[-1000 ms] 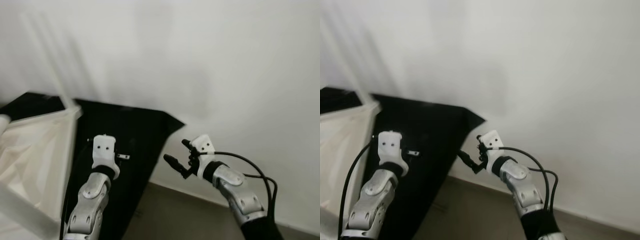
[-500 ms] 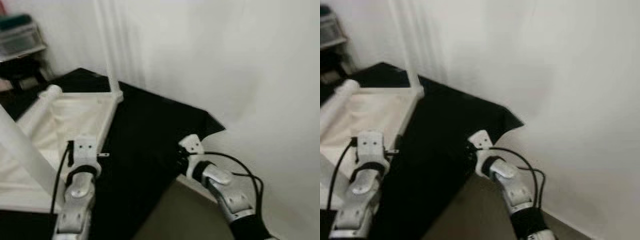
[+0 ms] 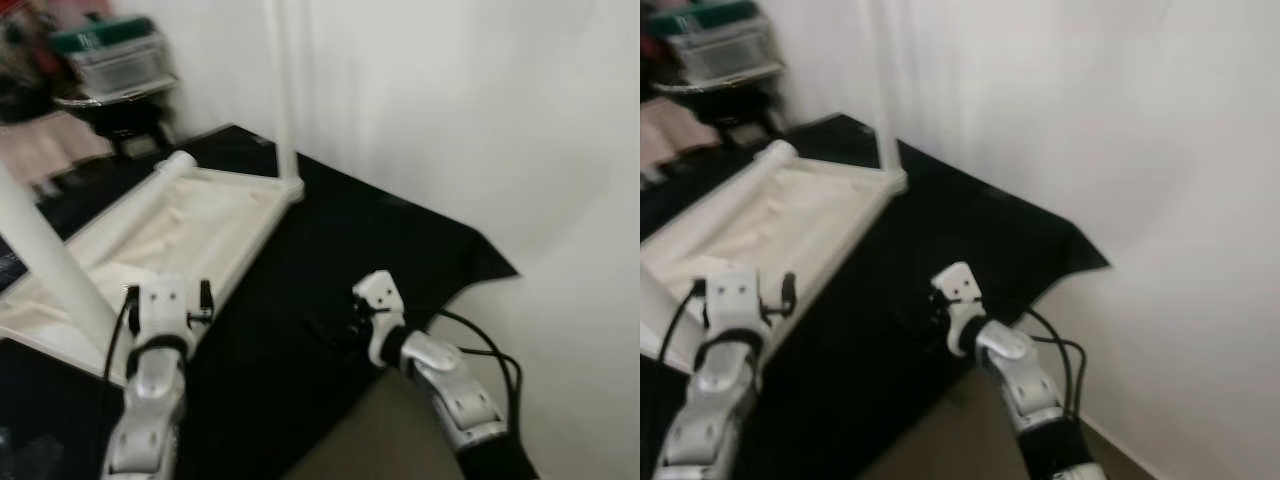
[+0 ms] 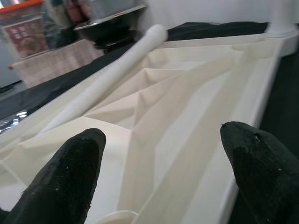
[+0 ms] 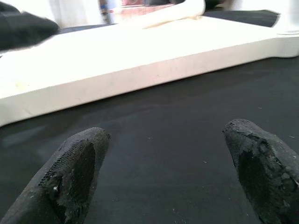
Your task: Building children table
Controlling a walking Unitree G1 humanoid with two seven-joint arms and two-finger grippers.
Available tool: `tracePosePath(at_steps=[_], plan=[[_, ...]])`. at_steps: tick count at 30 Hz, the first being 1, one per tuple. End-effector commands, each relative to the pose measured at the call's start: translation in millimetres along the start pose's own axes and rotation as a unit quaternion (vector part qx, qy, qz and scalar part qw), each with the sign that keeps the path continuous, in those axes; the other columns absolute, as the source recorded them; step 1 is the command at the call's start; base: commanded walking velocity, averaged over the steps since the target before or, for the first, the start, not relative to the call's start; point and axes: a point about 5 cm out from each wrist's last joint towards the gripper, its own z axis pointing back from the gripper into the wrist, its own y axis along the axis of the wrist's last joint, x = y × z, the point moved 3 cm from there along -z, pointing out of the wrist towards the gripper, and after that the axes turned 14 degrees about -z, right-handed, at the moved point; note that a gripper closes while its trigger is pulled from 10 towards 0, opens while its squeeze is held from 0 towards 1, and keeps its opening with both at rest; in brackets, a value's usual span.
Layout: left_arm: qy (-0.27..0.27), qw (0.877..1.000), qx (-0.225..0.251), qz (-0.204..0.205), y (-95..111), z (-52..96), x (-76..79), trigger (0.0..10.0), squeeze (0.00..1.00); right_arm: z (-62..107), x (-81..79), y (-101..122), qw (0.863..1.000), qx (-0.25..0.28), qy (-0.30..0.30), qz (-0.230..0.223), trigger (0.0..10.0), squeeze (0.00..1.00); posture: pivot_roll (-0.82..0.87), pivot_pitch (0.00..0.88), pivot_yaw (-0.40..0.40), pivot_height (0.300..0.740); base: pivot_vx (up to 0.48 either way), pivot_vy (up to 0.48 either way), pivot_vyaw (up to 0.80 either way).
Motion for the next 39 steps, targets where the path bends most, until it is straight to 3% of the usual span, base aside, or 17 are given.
tracePosePath(at_steps=[1, 34, 39], plan=[[0.013, 1.000, -0.016, -0.004, -7.9, 1.3, -7.1, 10.0, 0.00, -2.0, -3.5, 2.2, 1.000, 0.004, 0.007, -0.001, 10.0, 0.00, -0.12, 0.000, 0.057, 0.740, 0.000, 0.000, 0.80], [0.016, 1.000, -0.015, -0.010, -8.9, -4.1, -11.1, 10.0, 0.00, -0.3, -5.0, -0.2, 1.000, 0.002, 0.009, -0.004, 10.0, 0.00, -0.12, 0.000, 0.057, 0.740, 0.000, 0.000, 0.80], [-0.013, 1.000, -0.006, -0.003, -5.2, -6.0, -3.4, 10.0, 0.00, -0.2, -5.4, 0.5, 1.000, 0.006, 0.007, -0.009, 10.0, 0.00, -0.12, 0.000, 0.059, 0.740, 0.000, 0.000, 0.80]])
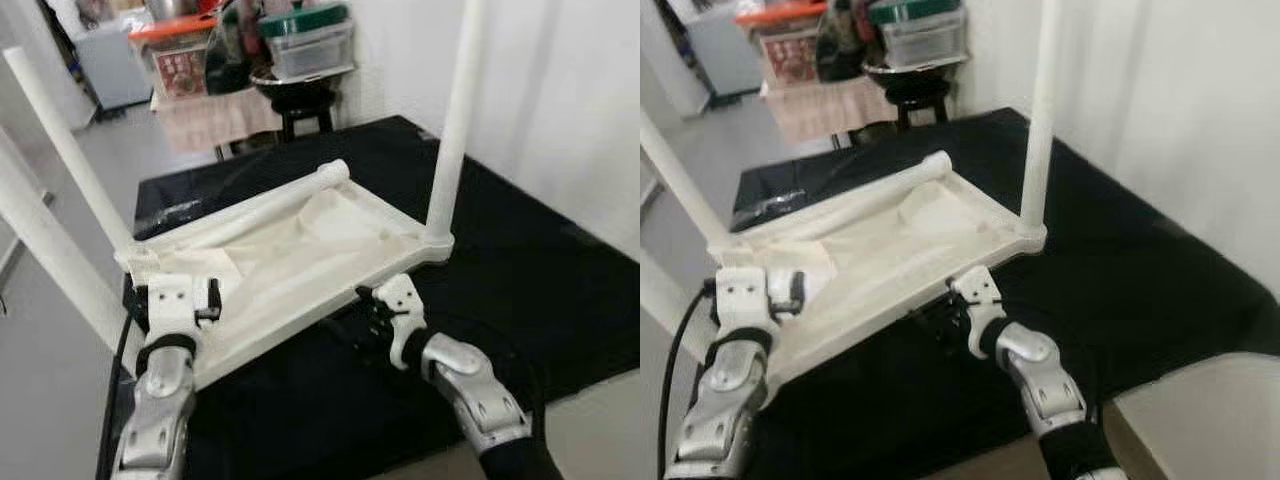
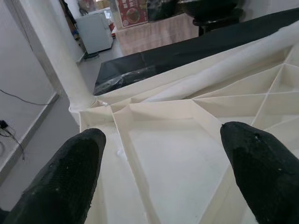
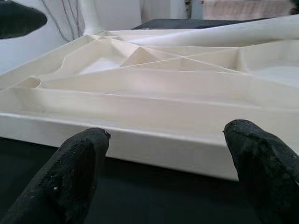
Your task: Building children table
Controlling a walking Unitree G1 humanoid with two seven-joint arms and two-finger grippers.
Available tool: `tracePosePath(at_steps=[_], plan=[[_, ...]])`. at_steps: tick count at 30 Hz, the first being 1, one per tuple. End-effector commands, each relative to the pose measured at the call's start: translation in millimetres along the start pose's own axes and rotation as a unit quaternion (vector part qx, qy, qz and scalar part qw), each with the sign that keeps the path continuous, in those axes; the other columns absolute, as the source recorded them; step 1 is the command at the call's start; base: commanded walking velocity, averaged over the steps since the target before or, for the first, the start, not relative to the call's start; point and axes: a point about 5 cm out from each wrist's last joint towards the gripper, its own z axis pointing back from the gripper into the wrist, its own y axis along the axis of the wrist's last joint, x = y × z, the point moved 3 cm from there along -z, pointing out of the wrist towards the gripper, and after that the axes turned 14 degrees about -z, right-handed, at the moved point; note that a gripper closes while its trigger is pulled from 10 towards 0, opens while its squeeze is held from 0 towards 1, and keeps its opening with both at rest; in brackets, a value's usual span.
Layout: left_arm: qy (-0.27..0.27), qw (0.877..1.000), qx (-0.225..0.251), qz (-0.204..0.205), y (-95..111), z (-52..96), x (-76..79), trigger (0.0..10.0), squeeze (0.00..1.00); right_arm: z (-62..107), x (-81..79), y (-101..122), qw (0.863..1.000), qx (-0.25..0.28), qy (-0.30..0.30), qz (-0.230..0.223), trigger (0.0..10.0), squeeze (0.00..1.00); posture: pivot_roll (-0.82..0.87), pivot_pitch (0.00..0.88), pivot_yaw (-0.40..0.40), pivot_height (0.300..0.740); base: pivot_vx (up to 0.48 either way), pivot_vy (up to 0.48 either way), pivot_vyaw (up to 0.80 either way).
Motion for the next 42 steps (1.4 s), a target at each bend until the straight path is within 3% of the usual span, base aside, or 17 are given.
tracePosePath(at_steps=[1, 7, 8, 15, 18, 20, 23, 24, 26, 27, 31, 36, 37, 38, 39, 41, 42], plan=[[-0.016, 1.000, -0.012, -0.002, -9, 0.0, -1.2, 10.0, 0.00, -5.0, -8.0, 2, 1.000, 0.008, 0.010, -0.014, 10.0, 0.00, -0.12, 0.000, 0.059, 0.740, 0.000, 0.000, 0.80], [-0.059, 0.998, 0.015, 0.003, 2, -0.4, 10.9, 10.0, 0.00, -4.9, -6.7, 3, 1.000, 0.017, 0.004, -0.026, 10.0, 0.00, -0.12, 0.000, 0.058, 0.740, 0.000, 0.000, 0.40], [-0.114, 0.992, 0.049, 0.012, 15, 0.6, 26.3, 10.0, 0.00, -4.7, -5.8, 5, 0.999, 0.024, 0.001, -0.036, 10.0, 0.00, -0.12, 0.000, 0.058, 0.740, 0.000, 0.000, 0.00], [-0.198, 0.975, 0.099, 0.026, 35, 5.7, 46.2, 10.0, 0.00, -4.3, -5.1, 5, 0.999, 0.026, -0.001, -0.039, 10.0, 0.00, -0.12, 0.000, 0.056, 0.740, 0.000, 0.000, 0.00], [-0.261, 0.956, 0.129, 0.020, 49, 8.2, 61.2, 10.0, 0.00, -4.3, -4.7, 5, 0.999, 0.026, -0.002, -0.041, 10.0, 0.00, -0.12, 0.000, 0.055, 0.740, 0.000, 0.000, 0.00], [-0.315, 0.937, 0.149, 0.003, 57, 8.8, 75.2, 10.0, 0.00, -4.2, -4.0, 5, 0.999, 0.027, -0.005, -0.043, 10.0, 0.00, -0.12, 0.000, 0.055, 0.740, 0.000, 0.000, 0.00], [-0.322, 0.934, 0.153, 0.000, 58, 8.5, 77.2, 10.0, 0.00, -4.1, -3.8, 5, 0.999, 0.028, -0.006, -0.044, 10.0, 0.00, -0.12, 0.000, 0.055, 0.740, 0.000, 0.000, 0.00], [-0.342, 0.926, 0.158, -0.003, 60, 8.5, 81.6, 10.0, 0.00, -3.3, -1.4, 6, 0.998, 0.031, -0.015, -0.050, 10.0, 0.00, -0.12, 0.000, 0.051, 0.740, 0.000, 0.000, 0.00], [-0.410, 0.893, 0.179, -0.038, 64, 11.6, 95.8, 10.0, 0.00, -0.3, 16.7, 8, 0.992, 0.042, -0.077, -0.086, 10.0, 0.00, -0.12, 0.000, 0.051, 0.740, 0.000, 0.000, 0.00], [-0.415, 0.891, 0.180, -0.041, 65, 12.0, 96.6, 10.0, 0.00, 0.0, 18.2, 8, 0.992, 0.042, -0.082, -0.089, 10.0, 0.00, -0.12, 0.000, 0.051, 0.740, 0.000, 0.000, 0.00], [-0.465, 0.858, 0.187, -0.113, 60, 15.7, 110.4, 10.0, 0.00, 3.5, 38.0, 18, 0.988, 0.052, -0.124, -0.076, 10.0, 0.00, -0.13, 0.000, 0.061, 0.740, 0.000, 0.000, -0.40], [-0.458, 0.860, 0.189, -0.120, 61, 14.9, 112.2, 10.0, 0.00, 5.2, 42.1, 32, 0.990, 0.059, -0.117, -0.052, 10.0, 0.00, -0.13, 0.000, 0.060, 0.740, 0.000, 0.000, -0.80], [-0.450, 0.865, 0.189, -0.118, 62, 14.3, 112.7, 10.0, 0.00, 6.2, 43.7, 40, 0.991, 0.063, -0.110, -0.034, 10.0, 0.00, -0.13, 0.000, 0.060, 0.740, 0.000, 0.000, -0.80], [-0.428, 0.878, 0.186, -0.107, 64, 12.2, 111.7, 10.0, 0.00, 5.8, 45.1, 56, 0.994, 0.066, -0.091, 0.003, 10.0, 0.00, -0.13, 0.000, 0.056, 0.740, 0.000, 0.000, 0.00], [-0.428, 0.878, 0.186, -0.107, 64, 12.2, 111.7, 10.0, 0.00, 5.8, 45.1, 56, 0.994, 0.066, -0.091, 0.003, 10.0, 0.00, -0.13, 0.000, 0.056, 0.740, 0.000, 0.000, 0.00], [-0.402, 0.894, 0.179, -0.082, 63, 12.4, 110.3, 10.0, 0.00, 2.7, 45.7, 82, 0.994, 0.067, -0.060, 0.067, 10.0, 0.00, -0.11, 0.000, 0.044, 0.740, 0.000, 0.000, 0.00], [-0.392, 0.903, 0.167, -0.043, 59, 18.5, 109.8, 10.0, 0.00, -3.3, 44.0, 107, 0.988, 0.063, -0.033, 0.136, 10.0, 0.00, -0.11, 0.000, 0.040, 0.740, 0.000, 0.000, 0.00]])
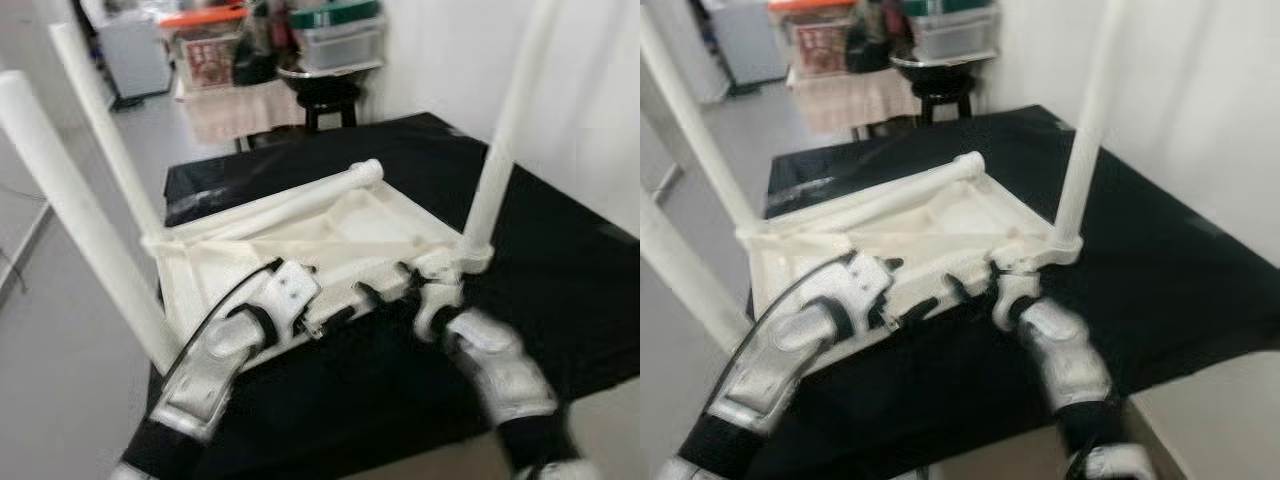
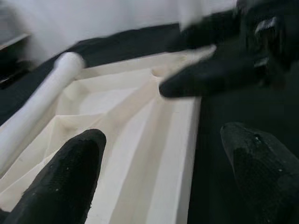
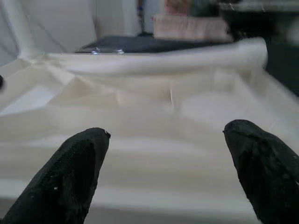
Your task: Building children table
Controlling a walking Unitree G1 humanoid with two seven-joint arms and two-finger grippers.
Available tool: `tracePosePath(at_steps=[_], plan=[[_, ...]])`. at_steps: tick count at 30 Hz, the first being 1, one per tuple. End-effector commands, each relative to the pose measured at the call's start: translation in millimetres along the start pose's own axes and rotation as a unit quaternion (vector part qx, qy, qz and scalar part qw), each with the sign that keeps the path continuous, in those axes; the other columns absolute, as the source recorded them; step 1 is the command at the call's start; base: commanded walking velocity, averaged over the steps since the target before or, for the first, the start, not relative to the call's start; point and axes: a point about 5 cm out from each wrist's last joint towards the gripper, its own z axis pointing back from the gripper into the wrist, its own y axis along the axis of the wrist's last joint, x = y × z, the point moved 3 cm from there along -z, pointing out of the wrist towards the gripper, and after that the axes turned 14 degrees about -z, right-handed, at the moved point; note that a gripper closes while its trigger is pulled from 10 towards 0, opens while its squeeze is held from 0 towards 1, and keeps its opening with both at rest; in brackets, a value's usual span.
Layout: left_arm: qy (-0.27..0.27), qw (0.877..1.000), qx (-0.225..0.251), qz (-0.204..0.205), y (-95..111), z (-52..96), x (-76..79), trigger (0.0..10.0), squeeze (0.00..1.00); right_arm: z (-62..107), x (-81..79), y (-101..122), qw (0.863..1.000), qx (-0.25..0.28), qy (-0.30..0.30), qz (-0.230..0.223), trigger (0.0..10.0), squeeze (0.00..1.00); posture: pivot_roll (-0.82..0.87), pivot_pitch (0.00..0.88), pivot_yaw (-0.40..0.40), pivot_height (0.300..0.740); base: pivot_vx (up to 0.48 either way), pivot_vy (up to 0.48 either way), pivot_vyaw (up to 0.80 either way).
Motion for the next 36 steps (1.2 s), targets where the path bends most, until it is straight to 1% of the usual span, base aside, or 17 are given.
tracePosePath(at_steps=[1, 2, 3, 4, 6, 7, 8, 9, 10, 12, 13, 14, 16, 22, 27, 30, 36], plan=[[0.018, 0.999, -0.015, 0.025, -8, 6.8, 0.5, 10.0, 0.00, -9.6, -11.1, 19, 0.998, 0.014, 0.044, 0.051, 10.0, 0.00, -0.11, 0.000, 0.040, 0.740, 0.000, 0.000, 0.00], [0.021, 0.999, -0.014, 0.035, -9, 8.3, 2.0, 10.0, 0.00, -11.8, -11.0, 25, 0.996, 0.014, 0.052, 0.067, 10.0, 0.00, -0.11, 0.000, 0.040, 0.740, 0.000, 0.000, 0.00], [0.019, 0.998, -0.013, 0.063, -9, 14.3, 12.2, 10.0, 0.00, -17.4, -12.4, 36, 0.987, -0.006, 0.078, 0.144, 10.0, 0.00, -0.10, 0.000, 0.032, 0.740, 0.000, 0.000, 0.00], [0.019, 0.998, -0.013, 0.063, -9, 14.3, 12.2, 10.0, 0.00, -17.4, -12.4, 36, 0.987, -0.006, 0.078, 0.144, 10.0, 0.00, -0.10, 0.000, 0.032, 0.740, 0.000, 0.000, 0.00], [-0.002, 0.995, -0.006, 0.098, -5, 20.8, 28.2, 10.0, 0.00, -20.4, -14.0, 42, 0.970, -0.039, 0.117, 0.207, 10.0, 0.00, -0.09, 0.000, 0.020, 0.740, 0.000, 0.000, 0.80], [-0.036, 0.993, 0.001, 0.111, 0, 25.8, 43.2, 10.0, 0.00, -19.8, -13.7, 39, 0.957, -0.072, 0.145, 0.241, 10.0, 0.00, -0.08, 0.000, 0.012, 0.740, 0.000, 0.000, 0.80], [-0.036, 0.993, 0.001, 0.111, 0, 25.8, 43.2, 10.0, 0.00, -19.8, -13.7, 39, 0.957, -0.072, 0.145, 0.241, 10.0, 0.00, -0.08, 0.000, 0.012, 0.740, 0.000, 0.000, 0.80], [-0.071, 0.990, 0.006, 0.121, 4, 30.9, 57.8, 10.0, 0.00, -17.7, -11.3, 36, 0.944, -0.106, 0.167, 0.265, 10.0, 0.00, -0.07, 0.000, 0.006, 0.740, 0.000, 0.000, 0.80], [-0.071, 0.990, 0.006, 0.121, 4, 30.9, 57.8, 10.0, 0.00, -17.7, -11.3, 36, 0.944, -0.106, 0.167, 0.265, 10.0, 0.00, -0.07, 0.000, 0.006, 0.740, 0.000, 0.000, 0.80], [-0.115, 0.983, 0.007, 0.143, 10, 40.2, 77.8, 10.0, 0.00, -10.7, -3.4, 27, 0.916, -0.179, 0.206, 0.294, 10.0, 0.00, -0.07, 0.000, -0.005, 0.740, 0.000, 0.000, 0.73], [-0.112, 0.982, 0.004, 0.152, 9, 43.6, 78.2, 10.0, 0.00, -5.1, 1.3, 22, 0.900, -0.219, 0.229, 0.300, 10.0, 0.00, -0.07, 0.000, -0.008, 0.740, 0.000, 0.000, 0.00], [-0.112, 0.982, 0.004, 0.152, 9, 43.6, 78.2, 10.0, 0.00, -5.1, 1.3, 22, 0.900, -0.219, 0.229, 0.300, 10.0, 0.00, -0.07, 0.000, -0.008, 0.740, 0.000, 0.000, 0.00], [-0.093, 0.983, -0.005, 0.159, 6, 48.6, 74.4, 10.0, 0.00, 5.0, 9.0, 14, 0.873, -0.278, 0.264, 0.301, 10.0, 0.00, -0.07, 0.000, -0.013, 0.740, 0.000, 0.000, 0.00], [-0.033, 0.986, -0.034, 0.162, -6, 58.5, 61.5, 10.0, 0.00, 9.1, 23.9, 12, 0.857, -0.346, 0.267, 0.274, 10.0, 0.00, -0.07, 0.000, -0.018, 0.740, 0.000, 0.000, 0.00], [0.000, 0.986, -0.045, 0.158, -8, 63.1, 55.0, 10.0, 0.00, 5.5, 33.6, 7, 0.841, -0.382, 0.228, 0.307, 10.0, 0.00, -0.07, 0.000, -0.024, 0.740, 0.000, 0.000, 0.00], [0.028, 0.986, -0.046, 0.156, -7, 63.8, 48.3, 10.0, 0.00, -0.8, 34.1, -6, 0.818, -0.414, 0.201, 0.343, 10.0, 0.00, -0.07, 0.000, -0.030, 0.740, 0.000, 0.000, 0.00], [0.049, 0.985, -0.046, 0.158, -3, 66.9, 45.4, 10.0, 0.00, -11.6, 28.8, -10, 0.815, -0.433, 0.182, 0.340, 10.0, 0.00, -0.05, 0.033, -0.036, 0.740, 0.000, 0.000, 0.00]])
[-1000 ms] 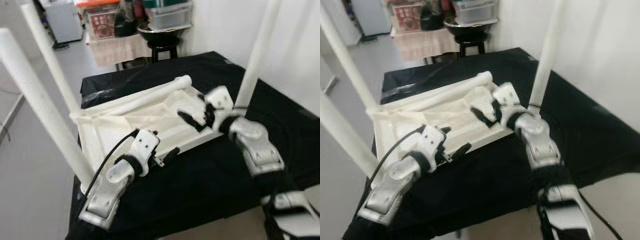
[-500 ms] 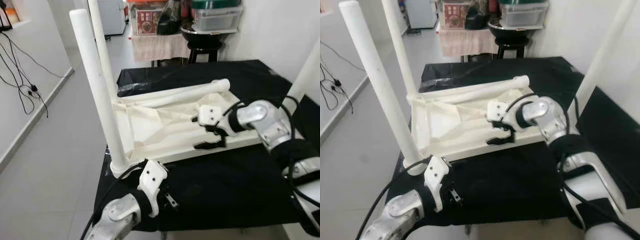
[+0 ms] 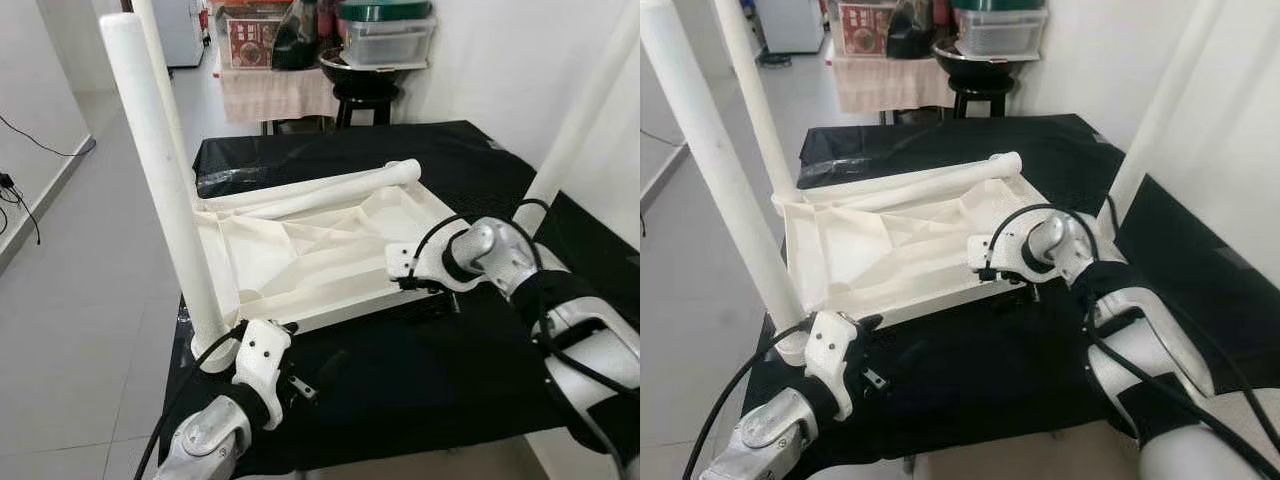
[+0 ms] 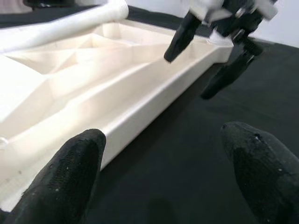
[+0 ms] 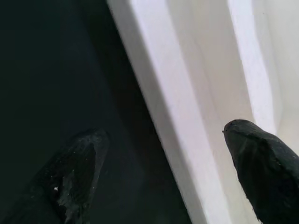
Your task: Building children table
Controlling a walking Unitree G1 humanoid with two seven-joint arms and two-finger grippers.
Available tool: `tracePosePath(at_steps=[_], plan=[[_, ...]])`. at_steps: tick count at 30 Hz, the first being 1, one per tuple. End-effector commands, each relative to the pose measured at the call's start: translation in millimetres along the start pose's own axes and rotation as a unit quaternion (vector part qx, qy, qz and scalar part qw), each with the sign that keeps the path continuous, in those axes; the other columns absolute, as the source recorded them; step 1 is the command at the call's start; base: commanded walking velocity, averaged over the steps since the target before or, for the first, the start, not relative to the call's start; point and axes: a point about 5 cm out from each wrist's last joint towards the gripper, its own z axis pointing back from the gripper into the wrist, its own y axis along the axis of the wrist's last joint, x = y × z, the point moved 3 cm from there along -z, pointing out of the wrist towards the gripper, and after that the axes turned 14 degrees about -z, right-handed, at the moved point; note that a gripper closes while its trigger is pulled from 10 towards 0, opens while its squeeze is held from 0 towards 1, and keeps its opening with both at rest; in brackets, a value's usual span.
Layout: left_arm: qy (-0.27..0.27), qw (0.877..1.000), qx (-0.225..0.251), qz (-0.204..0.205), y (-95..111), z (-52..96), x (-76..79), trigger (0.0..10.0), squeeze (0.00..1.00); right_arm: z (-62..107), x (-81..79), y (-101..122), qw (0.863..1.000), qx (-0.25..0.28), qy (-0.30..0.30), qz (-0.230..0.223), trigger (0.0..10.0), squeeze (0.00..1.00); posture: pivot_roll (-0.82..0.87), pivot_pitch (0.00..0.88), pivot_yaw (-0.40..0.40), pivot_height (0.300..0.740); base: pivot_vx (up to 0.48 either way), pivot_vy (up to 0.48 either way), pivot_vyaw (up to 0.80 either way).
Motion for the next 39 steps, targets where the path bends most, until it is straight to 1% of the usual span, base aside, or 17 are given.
tracePosePath(at_steps=[1, 5, 8, 10, 13, 15, 18, 22, 23, 27, 29, 30, 34, 35, 37, 38, 39], plan=[[0.012, 1.000, -0.005, 0.004, 0, 3.0, -0.3, 10.0, 0.00, -0.4, 4.0, 5, 1.000, -0.016, -0.012, 0.000, 10.0, 0.00, -0.05, 0.033, -0.036, 0.740, 0.000, 0.000, 0.00], [0.023, 1.000, -0.005, 0.010, 3, 7.4, 0.6, 10.0, 0.00, -4.3, 7.1, 5, 0.998, -0.048, -0.032, -0.014, 10.0, 0.00, -0.04, 0.057, -0.040, 0.740, 0.000, 0.000, 0.00], [0.024, 1.000, -0.005, 0.012, 4, 8.2, 0.9, 10.0, 0.00, -5.4, 7.5, 4, 0.998, -0.057, -0.035, -0.016, 10.0, 0.00, -0.04, 0.059, -0.041, 0.740, 0.000, 0.000, 0.00], [0.027, 1.000, -0.006, 0.013, 6, 10.6, 1.9, 10.0, 0.00, -7.5, 6.1, 2, 0.996, -0.089, -0.032, -0.007, 0.0, 0.00, -0.04, 0.082, -0.048, 0.740, 0.000, 0.000, 0.00], [0.028, 0.999, -0.006, 0.013, 6, 11.4, 2.3, 10.0, 0.00, -8.0, 5.7, 1, 0.994, -0.101, -0.031, -0.001, 0.0, 0.00, -0.04, 0.084, -0.050, 0.740, 0.000, 0.000, 0.00], [0.036, 0.999, -0.009, 0.014, 8, 12.3, 1.4, 10.0, 0.00, -8.5, 4.5, 0, 0.991, -0.132, -0.024, 0.007, 0.0, 0.00, -0.04, 0.094, -0.059, 0.740, 0.000, 0.000, 0.00], [0.038, 0.999, -0.009, 0.014, 8, 12.0, 1.3, 10.0, 0.00, -8.4, 3.7, 1, 0.990, -0.141, -0.018, 0.005, 0.0, 0.00, -0.04, 0.094, -0.062, 0.740, 0.000, 0.000, 0.00], [0.041, 0.999, -0.010, 0.014, 8, 10.9, 1.6, 10.0, 0.00, -9.3, 0.9, 8, 0.992, -0.125, -0.001, -0.012, 0.0, 0.00, -0.04, 0.091, -0.070, 0.740, 0.000, 0.000, 0.00], [0.042, 0.999, -0.010, 0.014, 8, 10.6, 1.6, 10.0, 0.00, -10.2, 0.2, 12, 0.994, -0.109, 0.003, -0.014, 0.0, 0.00, -0.04, 0.090, -0.071, 0.740, 0.000, 0.000, 0.00], [0.044, 0.999, -0.009, 0.013, 9, 9.1, 0.9, 10.0, 0.00, -9.0, 0.7, 13, 0.995, -0.084, 0.005, -0.060, 0.0, 0.00, -0.05, 0.083, -0.074, 0.740, 0.000, 0.000, 0.00], [0.045, 0.999, -0.009, 0.013, 9, 8.8, 0.4, 10.0, 0.00, -8.4, 1.0, 12, 0.995, -0.079, 0.005, -0.068, 0.0, 0.00, -0.05, 0.081, -0.073, 0.740, 0.000, 0.000, 0.00], [0.045, 0.999, -0.008, 0.012, 9, 8.1, -0.3, 10.0, 0.00, -8.0, 0.1, 7, 0.994, -0.077, 0.010, -0.078, 0.0, 0.00, -0.06, 0.077, -0.073, 0.740, 0.000, 0.000, 0.00], [0.045, 0.999, -0.008, 0.012, 9, 7.8, -0.6, 10.0, 0.00, -8.1, -1.4, 2, 0.993, -0.080, 0.016, -0.083, 0.0, 0.00, -0.06, 0.077, -0.073, 0.740, 0.000, 0.000, 0.00], [0.044, 0.999, -0.007, 0.010, 8, 6.9, -0.8, 10.0, 0.00, -9.8, -8.1, -9, 0.989, -0.088, 0.040, -0.113, 0.0, 0.00, -0.07, 0.072, -0.075, 0.740, 0.000, 0.000, 0.00], [0.044, 0.999, -0.007, 0.010, 8, 6.9, -0.8, 10.0, 0.00, -9.8, -8.1, -9, 0.989, -0.088, 0.040, -0.113, 0.0, 0.00, -0.07, 0.072, -0.075, 0.740, 0.000, 0.000, 0.00], [0.044, 0.999, -0.006, 0.010, 8, 6.2, -1.1, 10.0, 0.00, -11.5, -13.3, -17, 0.981, -0.078, 0.055, -0.171, 0.0, 0.00, -0.07, 0.072, -0.076, 0.740, 0.000, 0.000, 0.00], [0.044, 0.999, -0.006, 0.010, 8, 6.2, -1.1, 10.0, 0.00, -11.5, -13.3, -17, 0.981, -0.078, 0.055, -0.171, 0.0, 0.00, -0.07, 0.072, -0.076, 0.740, 0.000, 0.000, 0.00]])
